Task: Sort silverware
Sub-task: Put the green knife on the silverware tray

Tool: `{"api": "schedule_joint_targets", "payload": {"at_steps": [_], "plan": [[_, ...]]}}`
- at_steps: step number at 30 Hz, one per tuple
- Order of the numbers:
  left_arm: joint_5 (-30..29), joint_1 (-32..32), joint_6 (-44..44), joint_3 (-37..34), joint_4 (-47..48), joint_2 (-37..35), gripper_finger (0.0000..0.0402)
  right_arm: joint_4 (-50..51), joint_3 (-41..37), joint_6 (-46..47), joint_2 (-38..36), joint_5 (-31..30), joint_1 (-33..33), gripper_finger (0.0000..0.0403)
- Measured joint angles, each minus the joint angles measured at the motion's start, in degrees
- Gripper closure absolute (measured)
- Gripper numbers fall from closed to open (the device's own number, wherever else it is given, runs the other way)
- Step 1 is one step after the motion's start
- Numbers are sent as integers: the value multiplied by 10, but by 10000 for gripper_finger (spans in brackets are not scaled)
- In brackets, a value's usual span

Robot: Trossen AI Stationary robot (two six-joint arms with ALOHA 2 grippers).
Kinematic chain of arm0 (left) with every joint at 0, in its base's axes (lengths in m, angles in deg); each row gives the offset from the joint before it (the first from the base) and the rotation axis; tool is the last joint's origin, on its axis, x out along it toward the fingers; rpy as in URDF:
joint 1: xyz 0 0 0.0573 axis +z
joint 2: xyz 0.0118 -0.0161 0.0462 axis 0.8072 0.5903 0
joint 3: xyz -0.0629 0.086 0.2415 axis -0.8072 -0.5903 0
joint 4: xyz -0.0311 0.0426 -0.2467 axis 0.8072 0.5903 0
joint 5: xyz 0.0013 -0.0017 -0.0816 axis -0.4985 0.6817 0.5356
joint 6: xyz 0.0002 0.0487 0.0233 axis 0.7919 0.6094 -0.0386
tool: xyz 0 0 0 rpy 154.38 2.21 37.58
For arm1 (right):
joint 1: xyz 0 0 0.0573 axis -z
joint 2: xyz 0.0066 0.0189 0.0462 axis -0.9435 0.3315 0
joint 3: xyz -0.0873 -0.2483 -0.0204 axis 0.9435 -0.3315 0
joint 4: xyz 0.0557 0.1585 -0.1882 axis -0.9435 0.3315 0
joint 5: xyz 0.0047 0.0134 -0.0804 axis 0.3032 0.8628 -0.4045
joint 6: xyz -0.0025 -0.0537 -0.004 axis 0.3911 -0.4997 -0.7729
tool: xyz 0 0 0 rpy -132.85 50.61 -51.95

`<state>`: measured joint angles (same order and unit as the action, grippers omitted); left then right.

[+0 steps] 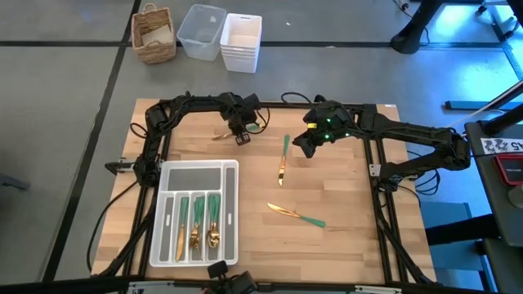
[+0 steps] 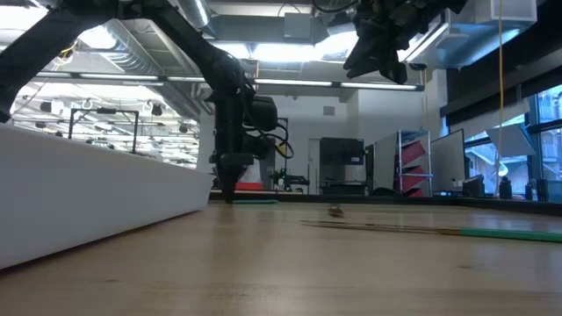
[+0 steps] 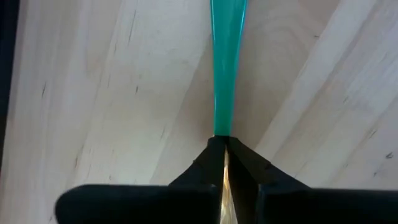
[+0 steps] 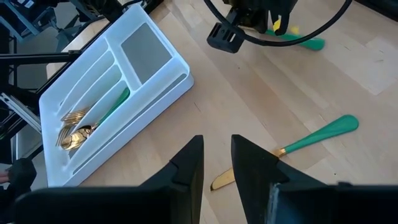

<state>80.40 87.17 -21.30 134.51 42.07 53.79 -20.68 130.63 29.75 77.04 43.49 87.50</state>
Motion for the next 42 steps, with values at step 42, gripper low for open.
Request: {"api": "schedule_joint_targets", "payload": {"at_steps": [42], "plan": [[38, 0, -15, 27, 31, 2, 399, 3, 0, -15, 0, 20, 0, 320]]}}
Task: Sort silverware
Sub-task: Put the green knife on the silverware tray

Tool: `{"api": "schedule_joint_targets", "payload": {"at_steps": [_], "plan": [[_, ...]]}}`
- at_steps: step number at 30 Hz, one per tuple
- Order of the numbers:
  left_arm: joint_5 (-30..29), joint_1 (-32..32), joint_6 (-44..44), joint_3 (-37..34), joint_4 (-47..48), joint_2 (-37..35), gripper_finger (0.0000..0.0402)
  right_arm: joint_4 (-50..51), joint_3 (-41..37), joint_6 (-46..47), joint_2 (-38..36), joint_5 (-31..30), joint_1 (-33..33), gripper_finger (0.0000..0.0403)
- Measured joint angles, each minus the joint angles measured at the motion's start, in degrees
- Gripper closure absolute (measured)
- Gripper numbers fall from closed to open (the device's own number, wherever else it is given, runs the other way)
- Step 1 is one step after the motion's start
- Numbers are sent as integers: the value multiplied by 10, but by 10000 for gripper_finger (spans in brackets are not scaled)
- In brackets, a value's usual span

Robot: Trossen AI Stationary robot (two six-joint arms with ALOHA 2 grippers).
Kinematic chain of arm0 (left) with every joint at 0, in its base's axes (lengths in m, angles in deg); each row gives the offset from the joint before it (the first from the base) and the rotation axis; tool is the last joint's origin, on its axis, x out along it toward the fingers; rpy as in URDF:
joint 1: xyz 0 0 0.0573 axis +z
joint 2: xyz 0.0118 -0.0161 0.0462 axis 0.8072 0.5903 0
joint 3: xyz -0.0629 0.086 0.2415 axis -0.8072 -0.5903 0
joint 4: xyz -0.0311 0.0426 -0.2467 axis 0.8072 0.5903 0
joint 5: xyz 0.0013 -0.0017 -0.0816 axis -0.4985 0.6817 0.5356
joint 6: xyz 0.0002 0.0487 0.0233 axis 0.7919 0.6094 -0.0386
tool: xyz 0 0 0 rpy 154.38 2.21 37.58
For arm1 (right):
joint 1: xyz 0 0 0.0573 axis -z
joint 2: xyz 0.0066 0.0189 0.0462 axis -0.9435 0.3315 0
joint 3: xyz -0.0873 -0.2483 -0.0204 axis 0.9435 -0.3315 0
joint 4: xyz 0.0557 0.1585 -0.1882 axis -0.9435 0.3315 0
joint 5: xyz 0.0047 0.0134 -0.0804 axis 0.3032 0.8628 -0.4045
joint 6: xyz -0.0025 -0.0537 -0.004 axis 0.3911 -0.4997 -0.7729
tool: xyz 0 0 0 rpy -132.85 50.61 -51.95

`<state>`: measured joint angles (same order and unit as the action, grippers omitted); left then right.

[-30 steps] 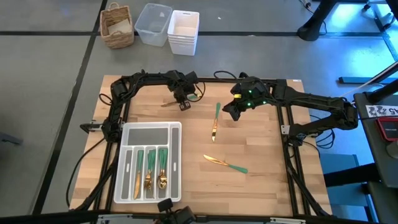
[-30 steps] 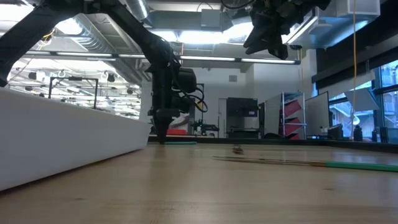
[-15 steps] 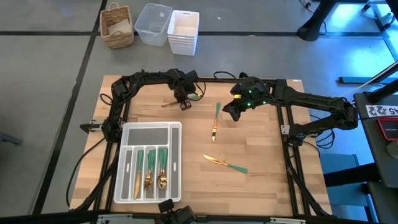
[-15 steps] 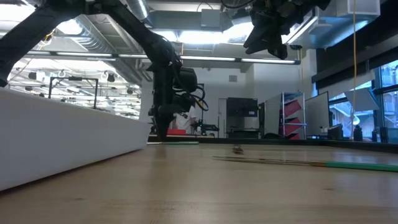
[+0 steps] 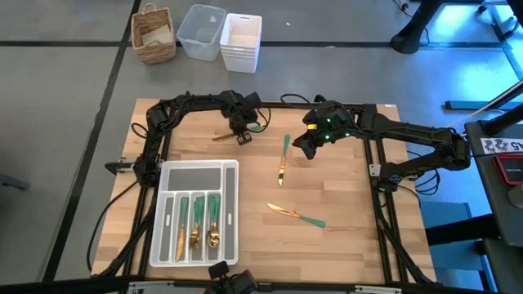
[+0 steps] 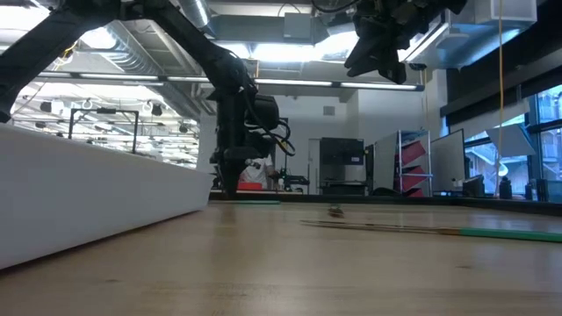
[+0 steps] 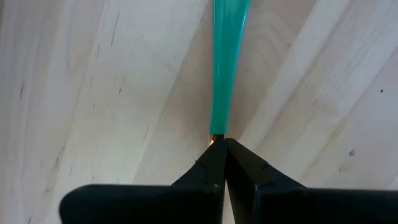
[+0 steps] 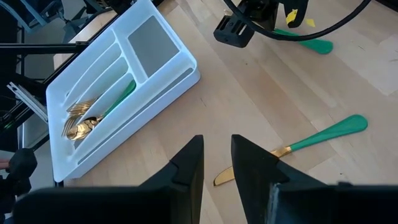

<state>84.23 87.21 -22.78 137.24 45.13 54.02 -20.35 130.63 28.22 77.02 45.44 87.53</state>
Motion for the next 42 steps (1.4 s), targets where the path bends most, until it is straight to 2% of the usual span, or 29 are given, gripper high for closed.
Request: {"api": "schedule_joint_targets", "payload": {"at_steps": [10, 14, 18, 22, 31, 42], "plan": [[-1, 1, 16, 0, -6, -1, 395, 0, 0, 0, 0, 0, 0, 320], [-11, 2, -1, 0, -13, -1, 356, 0, 0, 0, 0, 0, 0, 320], [-11, 2, 25, 0, -14, -1, 310, 0, 0, 0, 0, 0, 0, 320], [-11, 2, 28, 0, -14, -1, 288, 0, 0, 0, 0, 0, 0, 320], [-11, 6, 41, 0, -18, 0, 304, 0, 0, 0, 0, 0, 0, 320], [-5, 6, 47, 3, -17, 34, 320, 1, 0, 0, 0, 0, 0, 320]]}}
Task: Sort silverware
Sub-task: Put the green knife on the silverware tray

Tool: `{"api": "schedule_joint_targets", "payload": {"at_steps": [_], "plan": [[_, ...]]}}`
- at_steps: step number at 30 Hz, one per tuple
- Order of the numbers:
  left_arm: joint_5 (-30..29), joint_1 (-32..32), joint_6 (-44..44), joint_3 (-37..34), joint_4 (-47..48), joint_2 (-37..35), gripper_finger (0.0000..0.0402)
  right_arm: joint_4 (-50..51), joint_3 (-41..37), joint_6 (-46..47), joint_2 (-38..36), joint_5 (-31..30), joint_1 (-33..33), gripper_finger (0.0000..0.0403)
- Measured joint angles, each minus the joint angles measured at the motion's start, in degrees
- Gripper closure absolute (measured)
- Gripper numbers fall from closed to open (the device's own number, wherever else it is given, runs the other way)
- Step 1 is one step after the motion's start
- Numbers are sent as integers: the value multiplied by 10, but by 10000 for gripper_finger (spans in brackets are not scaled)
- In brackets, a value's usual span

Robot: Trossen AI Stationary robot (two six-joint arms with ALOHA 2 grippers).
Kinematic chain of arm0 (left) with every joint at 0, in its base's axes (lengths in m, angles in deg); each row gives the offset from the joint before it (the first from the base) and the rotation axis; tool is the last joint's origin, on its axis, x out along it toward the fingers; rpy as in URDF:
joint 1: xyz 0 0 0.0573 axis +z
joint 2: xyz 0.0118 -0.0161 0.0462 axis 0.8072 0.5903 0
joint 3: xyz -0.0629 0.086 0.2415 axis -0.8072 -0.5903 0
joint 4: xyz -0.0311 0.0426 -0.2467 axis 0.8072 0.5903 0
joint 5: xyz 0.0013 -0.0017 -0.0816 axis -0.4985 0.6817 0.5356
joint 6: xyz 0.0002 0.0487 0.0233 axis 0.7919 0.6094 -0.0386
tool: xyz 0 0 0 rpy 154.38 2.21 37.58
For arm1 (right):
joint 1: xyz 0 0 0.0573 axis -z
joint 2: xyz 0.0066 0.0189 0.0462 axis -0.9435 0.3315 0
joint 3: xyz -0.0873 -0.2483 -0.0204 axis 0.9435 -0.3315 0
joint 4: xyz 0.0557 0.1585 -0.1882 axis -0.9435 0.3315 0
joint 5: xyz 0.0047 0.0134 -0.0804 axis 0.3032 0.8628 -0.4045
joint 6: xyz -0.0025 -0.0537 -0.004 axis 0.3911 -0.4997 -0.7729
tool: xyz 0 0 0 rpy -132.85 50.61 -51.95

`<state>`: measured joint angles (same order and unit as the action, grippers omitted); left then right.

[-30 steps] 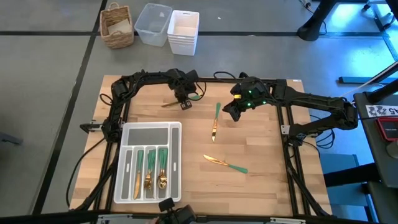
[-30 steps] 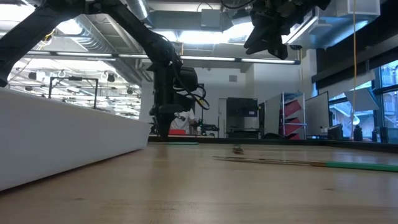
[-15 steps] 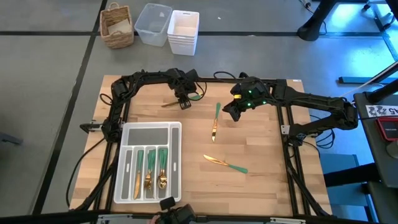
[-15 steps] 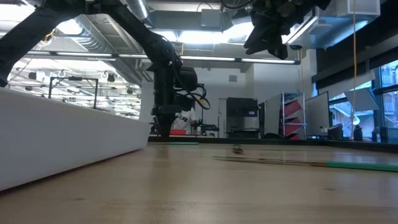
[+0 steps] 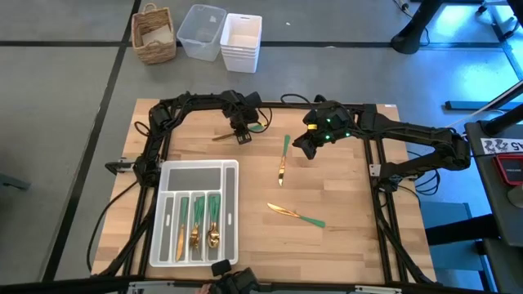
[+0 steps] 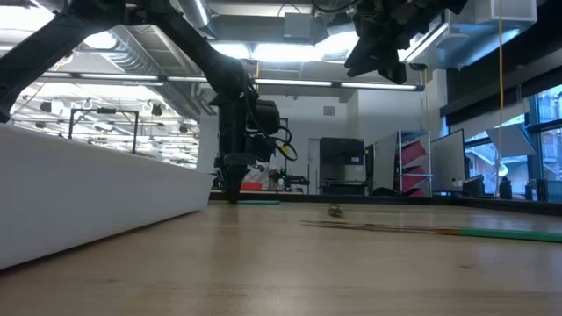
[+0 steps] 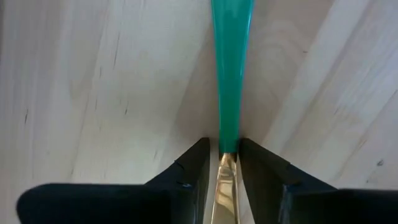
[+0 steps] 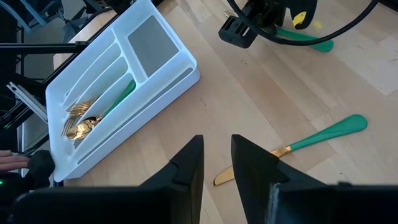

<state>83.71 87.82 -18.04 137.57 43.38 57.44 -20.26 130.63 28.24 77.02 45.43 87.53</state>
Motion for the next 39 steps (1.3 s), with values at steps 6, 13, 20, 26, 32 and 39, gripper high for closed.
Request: {"api": "schedule_joint_targets", "payload": {"at_steps": [6, 13, 20, 26, 32, 39], "plan": [[1, 0, -8, -1, 1, 1, 346, 0, 0, 0, 0, 0, 0, 320], [-1, -2, -29, -1, 2, 2, 385, 0, 0, 0, 0, 0, 0, 320], [0, -2, -30, -2, 2, 2, 378, 0, 0, 0, 0, 0, 0, 320], [1, -2, -30, 26, 28, 3, 380, 0, 0, 0, 0, 0, 0, 320], [10, 0, -31, 66, 53, 8, 381, 0, 0, 0, 0, 0, 0, 320], [52, 6, -30, 82, 73, 6, 380, 0, 0, 0, 0, 0, 0, 320]]}}
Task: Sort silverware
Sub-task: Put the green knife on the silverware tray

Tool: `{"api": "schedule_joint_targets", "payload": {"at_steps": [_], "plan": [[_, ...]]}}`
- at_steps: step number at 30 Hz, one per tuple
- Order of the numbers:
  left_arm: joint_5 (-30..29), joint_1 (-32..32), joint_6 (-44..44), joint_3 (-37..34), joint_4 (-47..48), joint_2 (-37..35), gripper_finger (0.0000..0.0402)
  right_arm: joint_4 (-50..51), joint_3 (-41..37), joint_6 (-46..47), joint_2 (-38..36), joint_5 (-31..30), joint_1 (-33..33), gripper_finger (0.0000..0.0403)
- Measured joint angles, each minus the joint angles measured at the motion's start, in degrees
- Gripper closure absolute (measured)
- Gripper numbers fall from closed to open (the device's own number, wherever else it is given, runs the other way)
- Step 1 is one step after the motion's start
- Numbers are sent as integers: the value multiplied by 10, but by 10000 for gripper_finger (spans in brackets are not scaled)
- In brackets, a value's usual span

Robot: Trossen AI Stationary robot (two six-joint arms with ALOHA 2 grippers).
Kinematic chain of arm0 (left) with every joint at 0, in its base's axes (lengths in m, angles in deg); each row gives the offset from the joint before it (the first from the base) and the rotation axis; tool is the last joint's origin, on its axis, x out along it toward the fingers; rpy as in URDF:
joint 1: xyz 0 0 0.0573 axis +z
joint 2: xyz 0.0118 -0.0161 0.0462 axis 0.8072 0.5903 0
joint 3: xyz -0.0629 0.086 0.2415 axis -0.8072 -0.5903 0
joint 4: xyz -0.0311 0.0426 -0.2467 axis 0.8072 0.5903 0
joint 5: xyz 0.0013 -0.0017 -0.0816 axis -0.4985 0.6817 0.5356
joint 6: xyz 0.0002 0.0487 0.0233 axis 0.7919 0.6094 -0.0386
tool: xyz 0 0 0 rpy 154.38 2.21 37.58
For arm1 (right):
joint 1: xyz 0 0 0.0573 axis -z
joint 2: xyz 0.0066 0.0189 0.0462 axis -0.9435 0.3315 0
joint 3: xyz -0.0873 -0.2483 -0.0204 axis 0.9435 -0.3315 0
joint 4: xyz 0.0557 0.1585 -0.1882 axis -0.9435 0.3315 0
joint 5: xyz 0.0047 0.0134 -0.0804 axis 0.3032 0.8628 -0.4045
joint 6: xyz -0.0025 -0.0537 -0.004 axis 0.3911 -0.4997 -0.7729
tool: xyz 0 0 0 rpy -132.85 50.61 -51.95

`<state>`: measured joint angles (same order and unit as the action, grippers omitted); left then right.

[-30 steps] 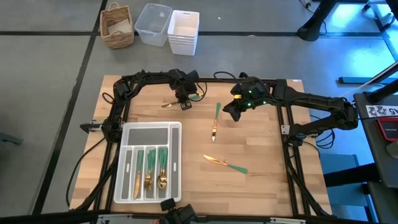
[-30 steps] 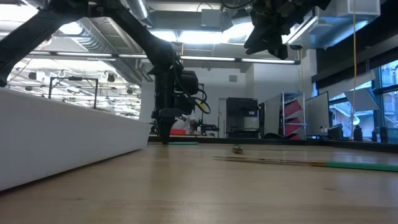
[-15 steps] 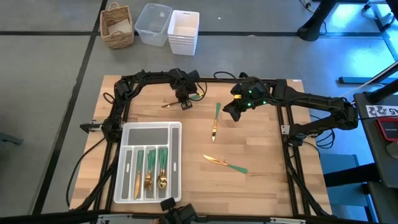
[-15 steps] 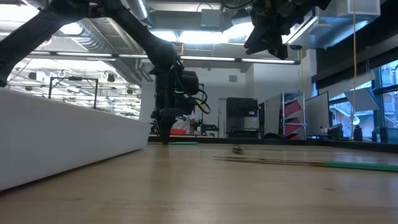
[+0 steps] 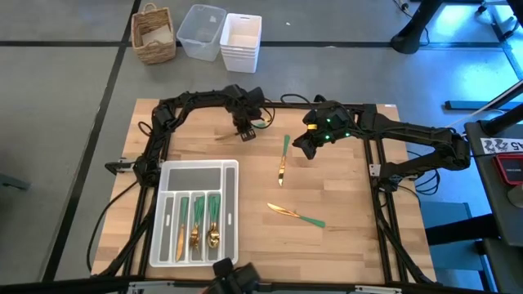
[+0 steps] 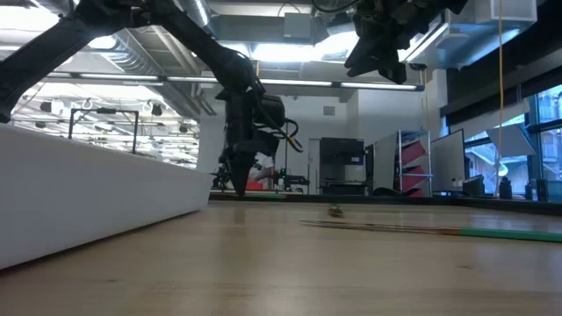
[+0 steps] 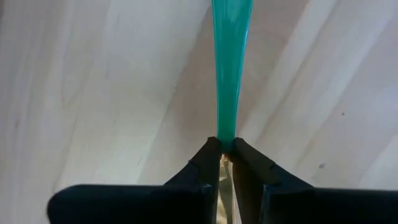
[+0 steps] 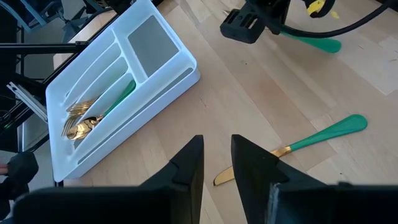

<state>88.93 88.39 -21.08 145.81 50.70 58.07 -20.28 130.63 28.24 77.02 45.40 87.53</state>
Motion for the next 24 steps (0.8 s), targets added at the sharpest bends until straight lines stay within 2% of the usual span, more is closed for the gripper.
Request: {"api": "schedule_joint_targets", "payload": {"at_steps": [8, 20, 24], "plan": [[11, 11, 0, 17, 147, -3, 384, 0, 0, -9, 0, 0, 0, 320], [13, 14, -21, 99, 324, -7, 383, 5, 0, -44, 0, 0, 0, 320], [43, 15, -30, 103, 324, -38, 380, 11, 0, -60, 0, 0, 0, 320]]}}
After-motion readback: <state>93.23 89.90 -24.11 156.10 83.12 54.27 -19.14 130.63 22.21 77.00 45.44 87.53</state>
